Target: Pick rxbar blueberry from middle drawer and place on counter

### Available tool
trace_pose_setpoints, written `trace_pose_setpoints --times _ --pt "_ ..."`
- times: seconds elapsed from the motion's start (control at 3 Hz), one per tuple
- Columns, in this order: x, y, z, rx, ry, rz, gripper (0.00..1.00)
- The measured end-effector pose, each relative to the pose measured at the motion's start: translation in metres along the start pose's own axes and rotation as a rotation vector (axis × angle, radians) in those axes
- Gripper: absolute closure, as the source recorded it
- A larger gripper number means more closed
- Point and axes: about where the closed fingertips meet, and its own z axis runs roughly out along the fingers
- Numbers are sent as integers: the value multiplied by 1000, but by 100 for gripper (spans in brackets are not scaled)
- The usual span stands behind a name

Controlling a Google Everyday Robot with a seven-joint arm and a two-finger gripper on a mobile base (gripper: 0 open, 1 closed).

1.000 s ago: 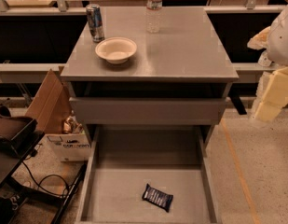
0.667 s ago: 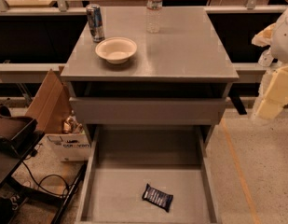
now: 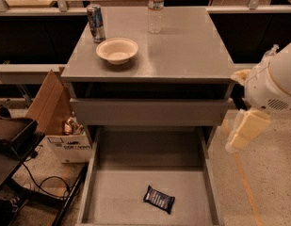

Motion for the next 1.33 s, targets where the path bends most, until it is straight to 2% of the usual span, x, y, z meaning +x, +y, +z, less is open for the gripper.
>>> trace_pose_setpoints --times 0.33,0.67,1.0,1.33 --pt "-5 7 62 -1 -71 -8 0" --pt "-15 14 136 40 -114 5 0" --pt "-11 18 178 67 -112 78 0" --pt "-14 14 177 85 -122 98 0"
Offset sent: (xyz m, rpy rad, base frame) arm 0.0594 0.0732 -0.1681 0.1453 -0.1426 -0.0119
